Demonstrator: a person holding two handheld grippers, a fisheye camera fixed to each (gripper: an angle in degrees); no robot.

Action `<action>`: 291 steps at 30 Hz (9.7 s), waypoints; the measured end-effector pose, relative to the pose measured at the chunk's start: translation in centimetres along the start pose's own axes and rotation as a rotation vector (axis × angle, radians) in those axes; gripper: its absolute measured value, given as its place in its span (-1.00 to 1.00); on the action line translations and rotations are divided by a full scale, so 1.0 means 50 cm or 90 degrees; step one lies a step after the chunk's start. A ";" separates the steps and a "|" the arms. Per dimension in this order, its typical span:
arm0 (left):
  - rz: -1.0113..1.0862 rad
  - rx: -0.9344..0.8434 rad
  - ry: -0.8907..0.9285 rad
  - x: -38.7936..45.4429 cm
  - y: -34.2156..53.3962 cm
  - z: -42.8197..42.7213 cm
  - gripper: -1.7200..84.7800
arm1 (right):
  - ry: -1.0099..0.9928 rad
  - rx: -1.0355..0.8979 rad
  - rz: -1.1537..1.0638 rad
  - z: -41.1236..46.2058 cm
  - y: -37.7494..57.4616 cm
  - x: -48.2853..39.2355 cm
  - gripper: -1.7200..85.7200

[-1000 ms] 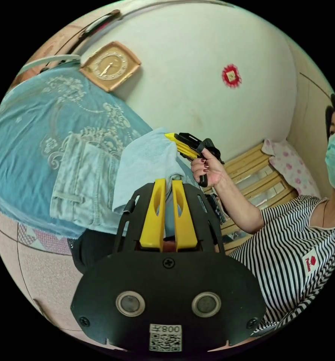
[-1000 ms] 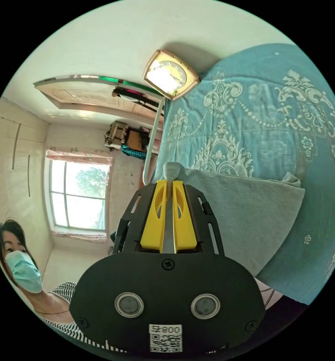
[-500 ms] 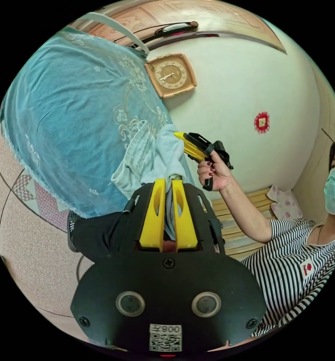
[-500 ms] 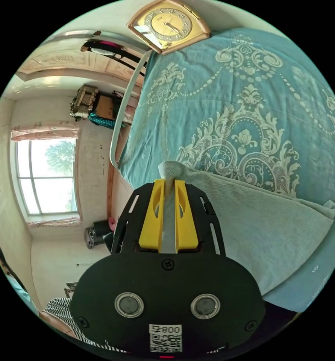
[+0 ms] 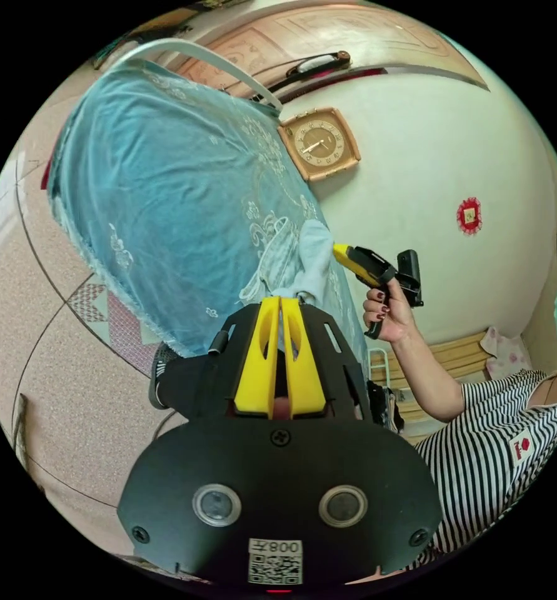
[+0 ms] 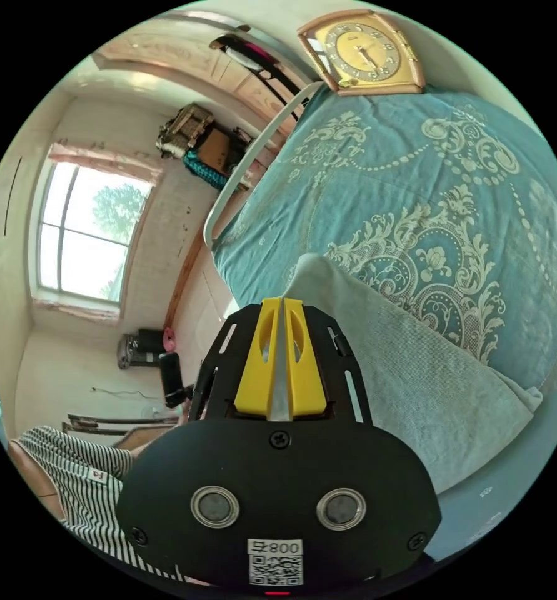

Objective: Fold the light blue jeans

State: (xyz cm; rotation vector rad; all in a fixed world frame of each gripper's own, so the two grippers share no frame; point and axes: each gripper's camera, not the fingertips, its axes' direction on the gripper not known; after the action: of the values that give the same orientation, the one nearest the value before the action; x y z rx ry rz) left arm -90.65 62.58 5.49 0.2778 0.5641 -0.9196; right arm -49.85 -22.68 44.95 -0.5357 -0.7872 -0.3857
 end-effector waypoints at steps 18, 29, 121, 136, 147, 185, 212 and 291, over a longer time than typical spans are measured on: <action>0.148 -0.150 -0.159 0.046 -0.130 0.106 -0.79 | 0.050 -0.036 -0.081 0.086 -0.165 -0.111 -0.93; 0.209 -0.140 -0.059 0.071 -0.121 0.080 -0.89 | 0.125 -0.102 -0.105 0.119 -0.296 -0.115 -0.80; -0.004 -0.584 0.001 0.239 0.296 0.742 -0.88 | -0.285 0.009 0.397 -0.091 1.032 0.625 -0.73; 0.013 -0.669 -0.034 0.193 0.329 0.783 -0.85 | -0.359 0.063 0.425 -0.039 1.131 0.682 -0.67; 0.000 -0.590 0.029 0.132 0.305 0.671 -0.94 | -0.434 0.066 0.402 0.001 1.155 0.687 -0.77; -0.388 0.065 0.303 -0.286 0.236 0.317 -0.59 | -0.510 0.119 0.252 -0.213 1.063 0.515 -0.88; -0.123 -0.066 0.185 0.295 0.104 0.663 -0.79 | -0.559 0.185 0.225 -0.424 1.354 0.594 -0.90; 0.745 -0.849 0.308 2.159 1.497 2.954 -0.94 | 0.417 0.658 0.546 -1.608 2.878 1.147 -0.94</action>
State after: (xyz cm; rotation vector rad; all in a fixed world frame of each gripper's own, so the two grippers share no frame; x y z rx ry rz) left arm 71.56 -33.60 64.66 -0.3992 1.1439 0.7570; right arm 106.47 38.13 -3.30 0.2646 -0.0078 0.6218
